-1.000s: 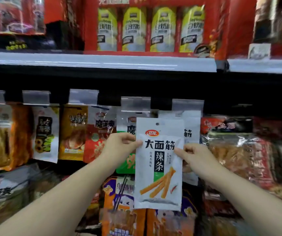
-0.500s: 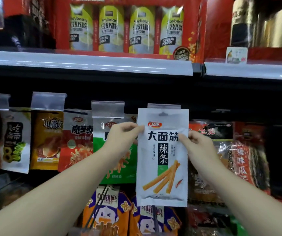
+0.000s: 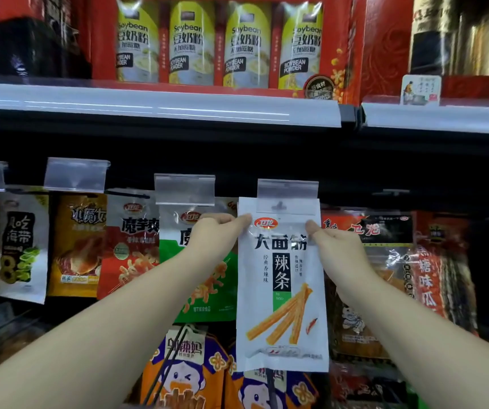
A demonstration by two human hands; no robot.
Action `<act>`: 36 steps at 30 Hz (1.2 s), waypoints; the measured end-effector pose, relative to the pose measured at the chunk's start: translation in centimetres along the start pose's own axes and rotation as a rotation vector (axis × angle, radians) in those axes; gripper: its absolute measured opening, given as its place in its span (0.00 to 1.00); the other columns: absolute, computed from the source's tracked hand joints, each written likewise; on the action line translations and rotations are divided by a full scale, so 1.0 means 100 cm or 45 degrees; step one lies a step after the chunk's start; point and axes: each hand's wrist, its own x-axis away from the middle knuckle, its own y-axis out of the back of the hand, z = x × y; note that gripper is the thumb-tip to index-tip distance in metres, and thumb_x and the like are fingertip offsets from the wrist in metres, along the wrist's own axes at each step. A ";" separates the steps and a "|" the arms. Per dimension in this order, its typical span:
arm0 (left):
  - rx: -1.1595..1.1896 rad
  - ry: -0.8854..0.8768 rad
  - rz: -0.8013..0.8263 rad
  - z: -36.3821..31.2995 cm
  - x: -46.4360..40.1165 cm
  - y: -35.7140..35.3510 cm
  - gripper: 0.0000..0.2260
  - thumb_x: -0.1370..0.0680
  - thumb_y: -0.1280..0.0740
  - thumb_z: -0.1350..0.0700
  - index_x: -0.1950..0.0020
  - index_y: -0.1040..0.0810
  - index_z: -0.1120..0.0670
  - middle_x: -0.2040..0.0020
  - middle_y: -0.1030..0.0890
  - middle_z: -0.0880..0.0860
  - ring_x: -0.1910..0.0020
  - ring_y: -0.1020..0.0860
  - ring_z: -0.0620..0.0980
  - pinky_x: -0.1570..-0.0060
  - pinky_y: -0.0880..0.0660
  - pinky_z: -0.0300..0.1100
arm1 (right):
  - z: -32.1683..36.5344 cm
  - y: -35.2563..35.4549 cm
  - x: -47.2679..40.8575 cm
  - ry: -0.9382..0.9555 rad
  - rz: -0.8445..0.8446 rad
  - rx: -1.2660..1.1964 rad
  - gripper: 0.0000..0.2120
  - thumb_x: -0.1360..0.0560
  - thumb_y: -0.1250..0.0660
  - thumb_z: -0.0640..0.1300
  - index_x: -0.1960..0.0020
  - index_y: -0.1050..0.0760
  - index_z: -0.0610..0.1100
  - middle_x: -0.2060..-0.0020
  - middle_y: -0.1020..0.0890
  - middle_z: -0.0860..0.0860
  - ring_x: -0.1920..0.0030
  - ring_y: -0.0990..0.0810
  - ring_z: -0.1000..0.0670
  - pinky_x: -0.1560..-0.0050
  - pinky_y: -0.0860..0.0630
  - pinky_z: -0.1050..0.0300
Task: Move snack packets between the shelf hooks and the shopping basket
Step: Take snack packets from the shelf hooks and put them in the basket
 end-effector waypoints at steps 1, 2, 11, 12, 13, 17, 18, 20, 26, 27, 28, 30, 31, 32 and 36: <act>0.005 0.016 -0.008 0.001 -0.002 -0.002 0.17 0.23 0.33 0.45 0.55 0.20 0.60 0.60 0.24 0.49 0.63 0.28 0.43 0.54 0.32 0.38 | 0.000 -0.001 -0.002 -0.003 0.008 0.020 0.27 0.22 0.39 0.55 0.40 0.28 0.30 0.37 0.29 0.33 0.37 0.31 0.34 0.36 0.34 0.43; -0.001 0.039 -0.017 0.001 -0.004 -0.003 0.15 0.23 0.33 0.45 0.55 0.20 0.56 0.57 0.24 0.48 0.59 0.27 0.44 0.50 0.33 0.41 | 0.000 -0.001 -0.004 -0.004 0.015 0.048 0.27 0.22 0.39 0.55 0.39 0.28 0.30 0.38 0.28 0.33 0.37 0.30 0.34 0.36 0.34 0.42; -0.469 -0.124 -0.009 0.011 -0.006 0.004 0.13 0.23 0.36 0.41 0.57 0.21 0.49 0.59 0.16 0.53 0.59 0.17 0.54 0.61 0.20 0.46 | -0.008 0.003 -0.015 0.236 -0.039 0.431 0.15 0.25 0.33 0.51 0.55 0.28 0.38 0.64 0.24 0.46 0.62 0.23 0.47 0.61 0.22 0.49; -0.533 -0.174 -0.017 0.013 -0.005 0.009 0.13 0.23 0.36 0.41 0.58 0.21 0.48 0.61 0.17 0.52 0.61 0.17 0.53 0.60 0.19 0.48 | -0.007 0.005 -0.013 0.326 -0.072 0.548 0.13 0.24 0.33 0.50 0.55 0.31 0.41 0.64 0.26 0.49 0.64 0.27 0.50 0.65 0.26 0.54; -0.613 -0.222 -0.026 0.015 -0.003 0.013 0.13 0.23 0.36 0.41 0.59 0.21 0.49 0.61 0.17 0.49 0.63 0.18 0.51 0.62 0.19 0.48 | -0.006 0.007 -0.010 0.422 -0.109 0.694 0.12 0.24 0.34 0.49 0.54 0.33 0.43 0.62 0.28 0.50 0.64 0.29 0.51 0.67 0.31 0.55; -1.145 -0.391 -0.148 0.019 0.013 0.040 0.11 0.23 0.38 0.40 0.54 0.21 0.45 0.60 0.19 0.44 0.61 0.21 0.46 0.65 0.27 0.39 | -0.003 0.008 0.003 0.764 -0.051 1.219 0.07 0.21 0.41 0.48 0.51 0.38 0.47 0.56 0.34 0.52 0.54 0.34 0.50 0.60 0.35 0.55; -1.294 -0.423 -0.169 0.023 0.019 0.050 0.12 0.22 0.39 0.40 0.53 0.20 0.45 0.59 0.18 0.44 0.59 0.20 0.47 0.65 0.28 0.39 | -0.002 0.004 0.008 0.831 0.009 1.297 0.07 0.21 0.42 0.49 0.52 0.38 0.48 0.56 0.34 0.53 0.53 0.33 0.49 0.60 0.34 0.55; -1.560 -0.474 -0.185 0.034 0.032 0.073 0.14 0.22 0.40 0.39 0.51 0.21 0.46 0.58 0.17 0.46 0.58 0.19 0.50 0.66 0.28 0.39 | 0.001 -0.009 0.020 0.940 0.145 1.390 0.07 0.20 0.44 0.51 0.51 0.36 0.47 0.55 0.31 0.51 0.49 0.28 0.47 0.60 0.34 0.54; -1.999 -0.252 -0.159 0.070 0.100 0.167 0.16 0.21 0.43 0.40 0.48 0.22 0.49 0.59 0.21 0.48 0.61 0.23 0.52 0.72 0.36 0.37 | -0.001 -0.094 0.068 1.211 0.647 1.393 0.10 0.20 0.46 0.51 0.45 0.33 0.47 0.52 0.27 0.51 0.50 0.24 0.47 0.61 0.26 0.53; -2.043 -0.177 -0.153 0.078 0.115 0.186 0.17 0.21 0.43 0.40 0.47 0.22 0.50 0.58 0.21 0.49 0.61 0.23 0.53 0.72 0.36 0.37 | -0.002 -0.112 0.078 1.266 0.700 1.367 0.10 0.20 0.46 0.52 0.46 0.33 0.47 0.54 0.28 0.51 0.51 0.24 0.47 0.62 0.25 0.53; -2.072 -0.097 -0.149 0.086 0.131 0.206 0.17 0.21 0.43 0.41 0.46 0.22 0.50 0.56 0.20 0.50 0.58 0.21 0.54 0.69 0.34 0.38 | -0.002 -0.131 0.089 1.317 0.754 1.331 0.10 0.19 0.47 0.52 0.45 0.33 0.47 0.55 0.30 0.52 0.51 0.24 0.48 0.63 0.26 0.54; -2.112 0.089 -0.141 0.104 0.166 0.246 0.16 0.21 0.42 0.42 0.45 0.22 0.50 0.52 0.19 0.52 0.52 0.20 0.56 0.65 0.30 0.42 | -0.001 -0.173 0.114 1.420 0.886 1.245 0.12 0.19 0.47 0.53 0.42 0.33 0.47 0.54 0.29 0.52 0.51 0.24 0.48 0.66 0.29 0.55; -2.133 0.196 -0.148 0.113 0.185 0.266 0.15 0.21 0.42 0.42 0.45 0.23 0.49 0.52 0.19 0.52 0.52 0.19 0.56 0.66 0.32 0.41 | 0.000 -0.195 0.129 1.478 0.946 1.205 0.12 0.19 0.48 0.53 0.41 0.33 0.47 0.52 0.28 0.51 0.49 0.24 0.48 0.64 0.29 0.55; -2.161 0.304 -0.157 0.121 0.205 0.286 0.15 0.21 0.42 0.42 0.45 0.23 0.49 0.53 0.19 0.52 0.53 0.19 0.56 0.68 0.34 0.40 | 0.001 -0.217 0.144 1.534 0.997 1.173 0.13 0.19 0.48 0.53 0.41 0.34 0.47 0.49 0.27 0.50 0.47 0.24 0.47 0.62 0.29 0.53; -2.228 0.628 -0.219 0.147 0.292 0.357 0.13 0.20 0.42 0.44 0.50 0.23 0.50 0.54 0.19 0.51 0.55 0.20 0.57 0.67 0.31 0.41 | 0.004 -0.303 0.221 1.667 1.205 1.002 0.12 0.19 0.47 0.53 0.42 0.33 0.47 0.44 0.26 0.49 0.43 0.24 0.45 0.59 0.28 0.53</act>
